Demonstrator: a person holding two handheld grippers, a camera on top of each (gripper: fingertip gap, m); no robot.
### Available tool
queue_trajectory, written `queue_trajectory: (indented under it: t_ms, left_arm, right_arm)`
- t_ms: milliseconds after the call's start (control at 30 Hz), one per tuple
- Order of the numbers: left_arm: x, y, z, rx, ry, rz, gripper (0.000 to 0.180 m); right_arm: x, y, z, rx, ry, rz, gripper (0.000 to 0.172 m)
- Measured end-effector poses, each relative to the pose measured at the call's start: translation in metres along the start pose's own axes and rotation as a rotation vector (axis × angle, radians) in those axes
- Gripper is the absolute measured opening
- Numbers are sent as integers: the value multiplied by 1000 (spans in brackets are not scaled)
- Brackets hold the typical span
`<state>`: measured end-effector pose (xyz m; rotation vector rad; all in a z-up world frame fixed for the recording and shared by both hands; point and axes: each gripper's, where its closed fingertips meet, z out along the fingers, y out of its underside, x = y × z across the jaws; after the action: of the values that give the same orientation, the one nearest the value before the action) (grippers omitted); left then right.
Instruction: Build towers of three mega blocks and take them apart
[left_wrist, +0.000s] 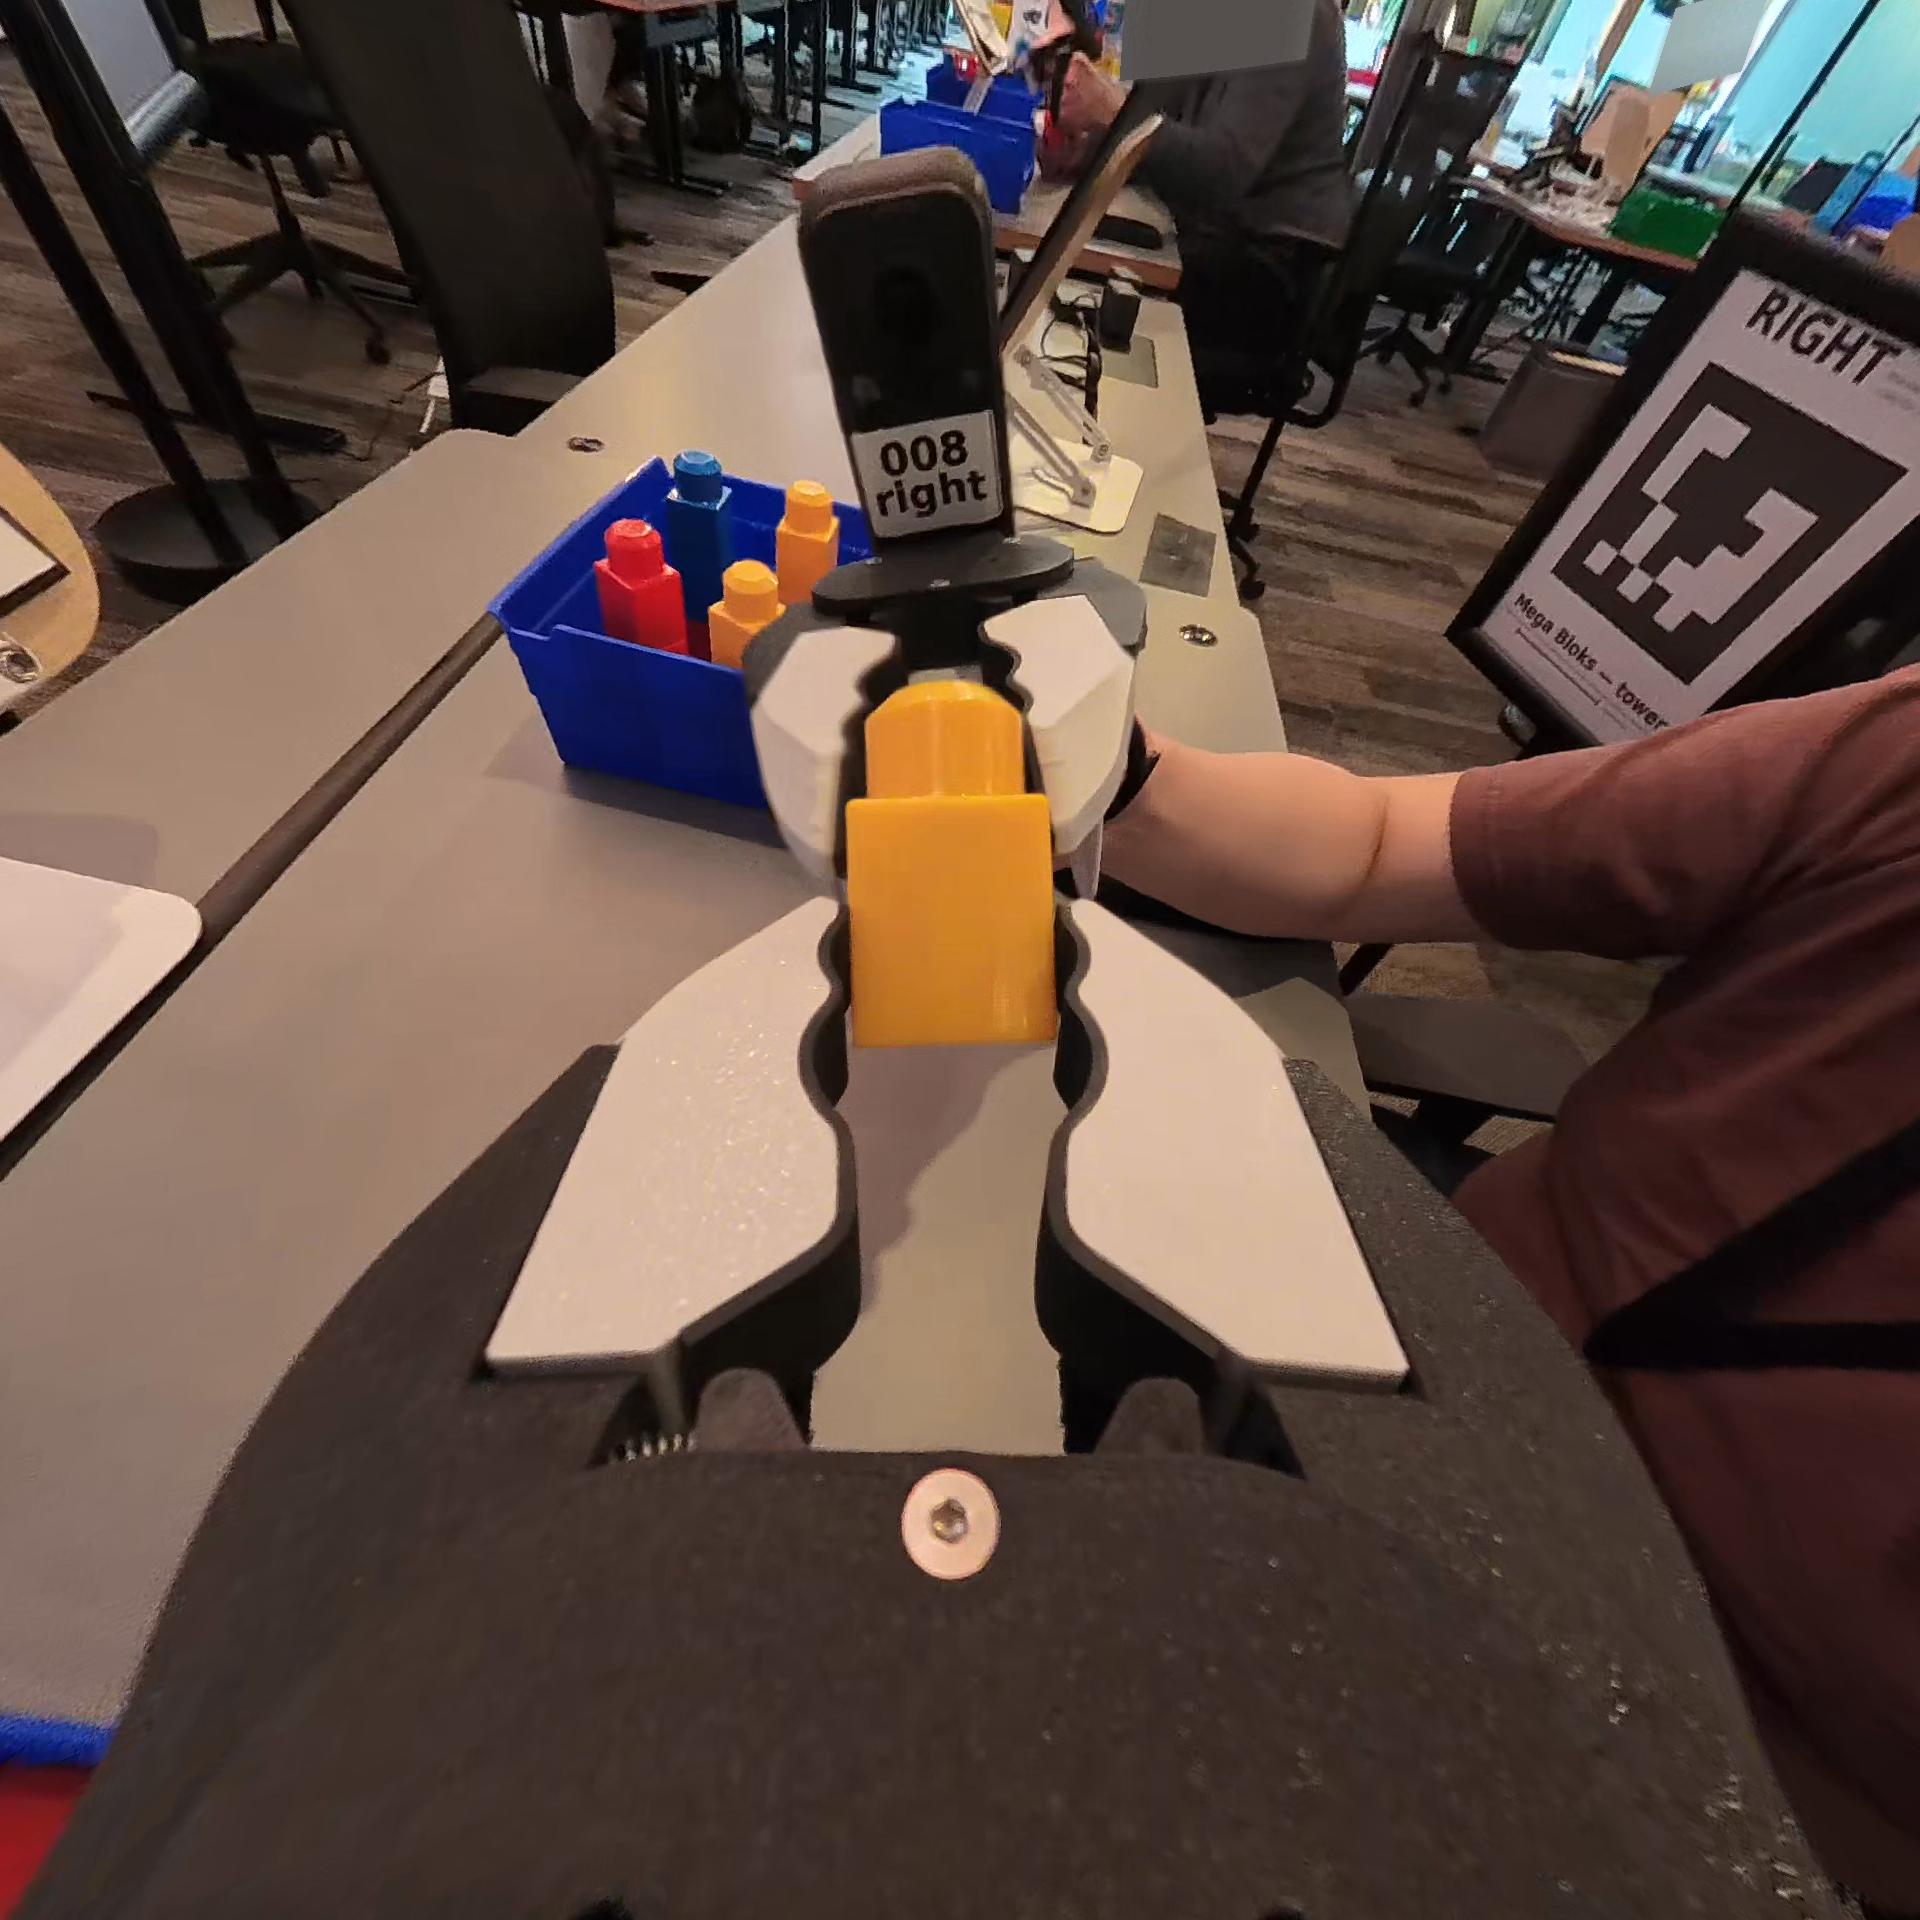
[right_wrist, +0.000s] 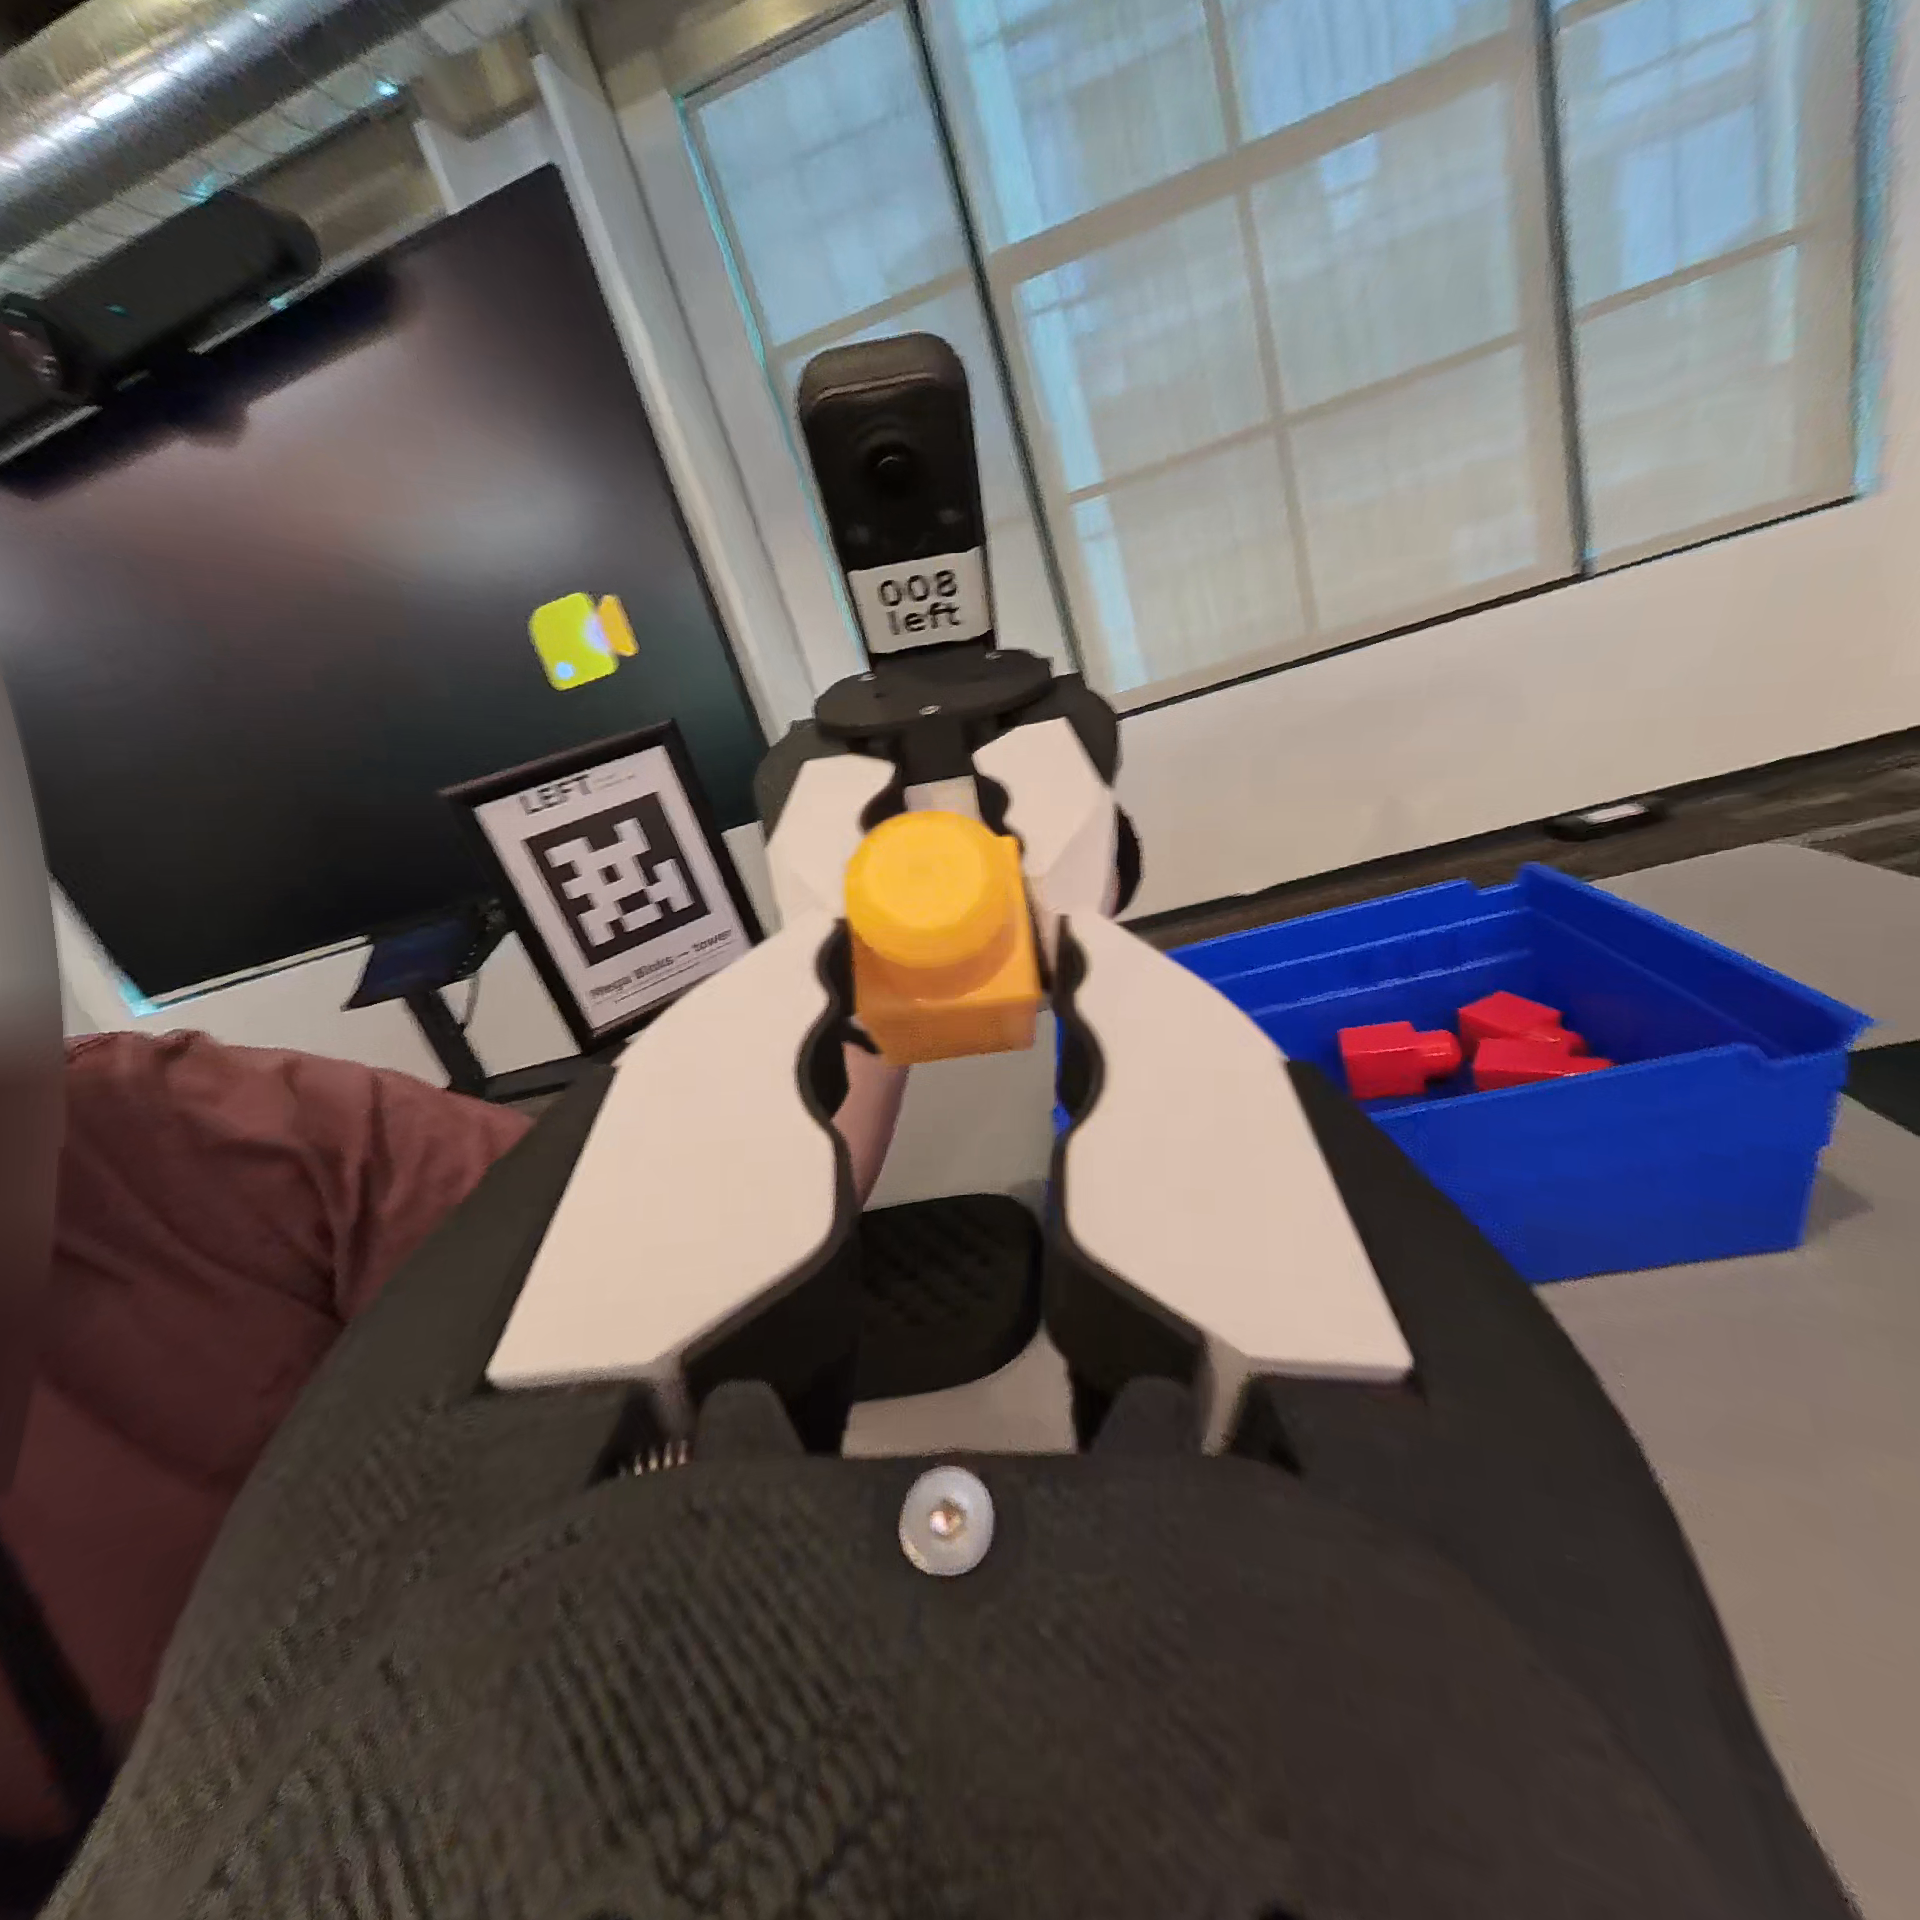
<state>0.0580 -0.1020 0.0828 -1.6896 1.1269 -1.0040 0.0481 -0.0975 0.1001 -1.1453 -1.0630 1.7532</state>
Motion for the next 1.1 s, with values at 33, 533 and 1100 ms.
queue_trajectory:
  t_ms: [33, 533, 1100]
  left_arm:
    - [1, 1, 1, 1, 17, -7, 36]
    - [-191, 129, -124, -291, -917, -442, 55]
    - [-230, 217, -108, -471, -934, -627, 57]
  right_arm:
    - [0, 2, 0, -15, -10, 9, 34]
    - [129, 127, -64, -637, 483, -76, 34]
    - [150, 165, -80, -819, 561, -99, 48]
